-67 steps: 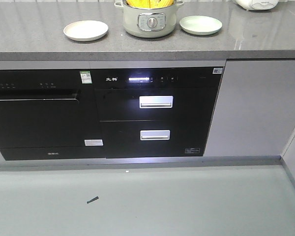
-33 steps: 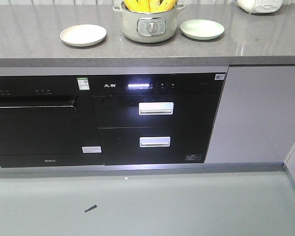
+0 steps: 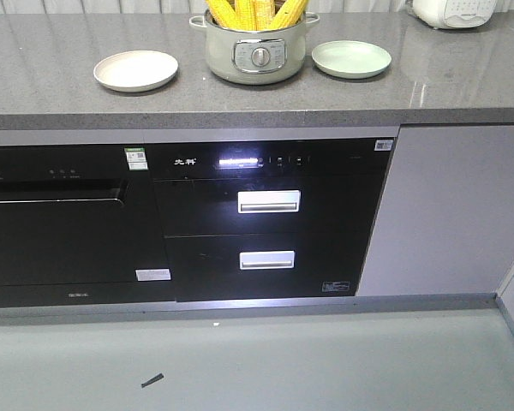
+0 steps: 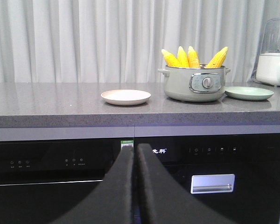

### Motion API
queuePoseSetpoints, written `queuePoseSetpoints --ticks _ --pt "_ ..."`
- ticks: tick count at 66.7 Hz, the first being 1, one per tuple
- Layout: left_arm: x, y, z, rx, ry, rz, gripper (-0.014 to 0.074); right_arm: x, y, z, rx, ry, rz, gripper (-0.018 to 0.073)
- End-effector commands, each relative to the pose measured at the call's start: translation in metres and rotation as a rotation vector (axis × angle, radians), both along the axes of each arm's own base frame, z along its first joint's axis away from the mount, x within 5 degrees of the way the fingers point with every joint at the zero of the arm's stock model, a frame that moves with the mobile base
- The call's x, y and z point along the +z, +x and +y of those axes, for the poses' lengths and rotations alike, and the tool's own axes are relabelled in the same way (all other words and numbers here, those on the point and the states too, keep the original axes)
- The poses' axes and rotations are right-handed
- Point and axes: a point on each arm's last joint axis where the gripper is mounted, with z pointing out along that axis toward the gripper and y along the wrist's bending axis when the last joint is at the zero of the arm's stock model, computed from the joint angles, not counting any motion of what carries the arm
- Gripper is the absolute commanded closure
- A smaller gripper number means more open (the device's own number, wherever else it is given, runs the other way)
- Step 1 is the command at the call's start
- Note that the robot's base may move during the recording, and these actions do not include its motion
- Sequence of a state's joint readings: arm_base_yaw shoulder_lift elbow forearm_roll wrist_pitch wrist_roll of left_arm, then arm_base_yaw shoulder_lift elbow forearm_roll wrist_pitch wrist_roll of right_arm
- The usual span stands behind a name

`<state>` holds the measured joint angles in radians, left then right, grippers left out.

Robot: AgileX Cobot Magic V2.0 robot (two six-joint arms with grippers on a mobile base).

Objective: Distribute corn equally
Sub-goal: 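Drive closer and align the base in front of the corn pot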

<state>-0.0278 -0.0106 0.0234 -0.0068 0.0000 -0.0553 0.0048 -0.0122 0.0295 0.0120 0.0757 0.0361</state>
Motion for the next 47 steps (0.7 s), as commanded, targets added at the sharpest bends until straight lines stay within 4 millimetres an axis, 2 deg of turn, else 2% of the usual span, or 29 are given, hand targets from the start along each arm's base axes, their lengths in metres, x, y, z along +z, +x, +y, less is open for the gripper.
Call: queuePoseSetpoints --ticks 1,47 --pt "0.0025 -0.0013 0.0002 0.002 -0.011 -0.068 0.0603 0.0037 0.0000 -0.0002 -0.004 -0.016 -0.069 0.0564" --pt "0.0025 -0.0013 0.0002 0.002 -0.011 -0.068 0.0603 0.0037 0.0000 -0.0002 -0.004 -0.016 -0.069 0.0564"
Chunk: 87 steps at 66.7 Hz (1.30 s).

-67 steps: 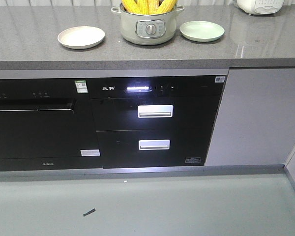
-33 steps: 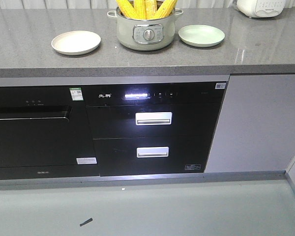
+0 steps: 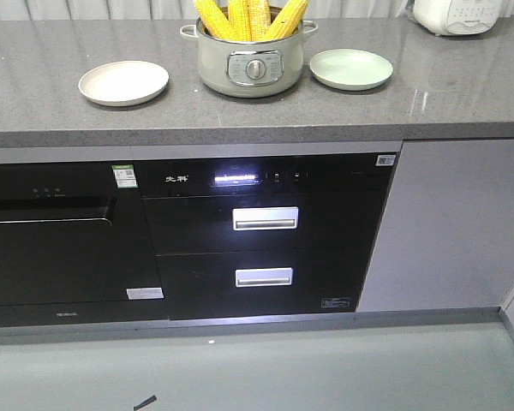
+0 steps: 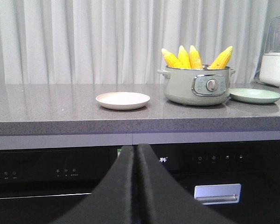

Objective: Distribute corn equally
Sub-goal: 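Drive closer and align the base in front of the corn pot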

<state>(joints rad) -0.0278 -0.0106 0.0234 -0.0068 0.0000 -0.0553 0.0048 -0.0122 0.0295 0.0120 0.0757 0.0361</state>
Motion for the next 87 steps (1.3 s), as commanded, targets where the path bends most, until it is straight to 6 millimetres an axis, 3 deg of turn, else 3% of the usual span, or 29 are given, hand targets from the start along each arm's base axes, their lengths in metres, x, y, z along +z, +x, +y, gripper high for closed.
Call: queuePoseSetpoints --ticks 1,87 --pt "0.0025 -0.0013 0.0002 0.002 -0.011 -0.068 0.0603 0.0037 0.0000 -0.0002 -0.004 -0.016 -0.069 0.0564" --pt "0.0025 -0.0013 0.0002 0.002 -0.011 -0.068 0.0603 0.0037 0.0000 -0.0002 -0.004 -0.016 -0.069 0.0564"
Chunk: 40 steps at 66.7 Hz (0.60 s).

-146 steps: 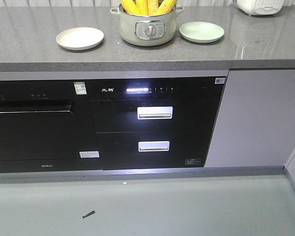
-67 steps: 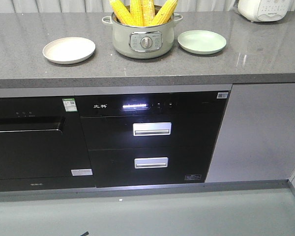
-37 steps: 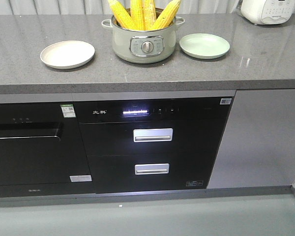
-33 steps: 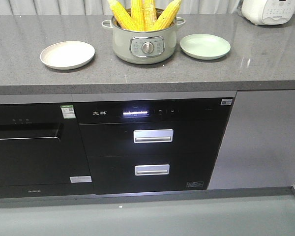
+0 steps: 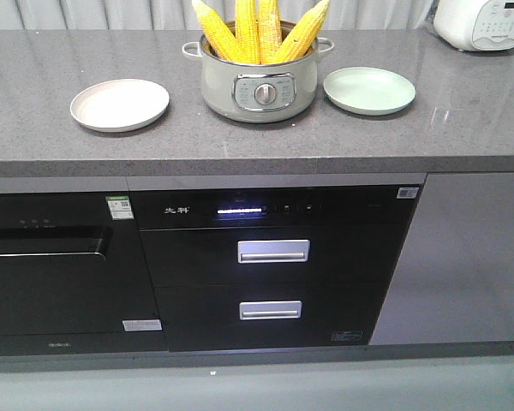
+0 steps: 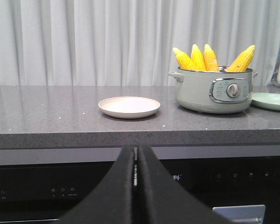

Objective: Distribute corn equally
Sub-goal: 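Drive closer and align the base in front of the corn pot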

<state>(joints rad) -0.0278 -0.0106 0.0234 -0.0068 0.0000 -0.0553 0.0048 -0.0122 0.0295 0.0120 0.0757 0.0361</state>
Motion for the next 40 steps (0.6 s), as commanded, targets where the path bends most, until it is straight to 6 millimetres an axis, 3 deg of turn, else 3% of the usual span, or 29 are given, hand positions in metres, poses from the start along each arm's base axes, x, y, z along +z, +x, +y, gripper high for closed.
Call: queuePoseSetpoints --ticks 1,40 --pt "0.0025 -0.0013 0.0002 0.002 -0.011 -0.068 0.0603 0.0037 0.0000 -0.0002 -0.004 -0.016 -0.069 0.0564" --pt "0.0025 -0.0013 0.0002 0.002 -0.011 -0.068 0.0603 0.0037 0.0000 -0.0002 -0.004 -0.016 -0.069 0.0564"
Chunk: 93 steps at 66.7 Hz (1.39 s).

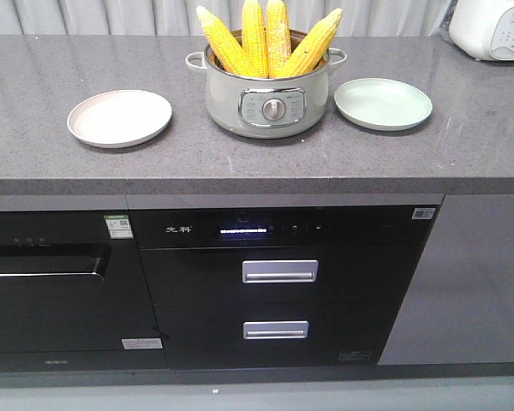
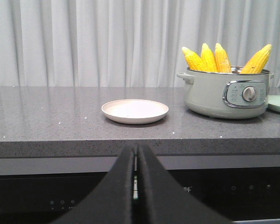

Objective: Distribute corn equally
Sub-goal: 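Drive closer and align the base in front of the corn pot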

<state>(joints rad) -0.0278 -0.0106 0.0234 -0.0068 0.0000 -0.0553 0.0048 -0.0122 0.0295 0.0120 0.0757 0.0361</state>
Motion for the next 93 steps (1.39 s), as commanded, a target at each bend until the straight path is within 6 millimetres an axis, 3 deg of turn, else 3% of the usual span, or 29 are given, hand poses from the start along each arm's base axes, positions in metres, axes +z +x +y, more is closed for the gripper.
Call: queuePoseSetpoints --ticks 1,93 --pt "0.0025 -0.0013 0.0002 0.002 -0.011 -0.068 0.0603 0.0037 0.0000 -0.0002 -0.004 -0.016 -0.069 0.0564" --pt "0.0025 -0.0013 0.0002 0.002 -0.011 -0.068 0.0603 0.0037 0.0000 -0.0002 -0.004 -0.016 -0.069 0.0564"
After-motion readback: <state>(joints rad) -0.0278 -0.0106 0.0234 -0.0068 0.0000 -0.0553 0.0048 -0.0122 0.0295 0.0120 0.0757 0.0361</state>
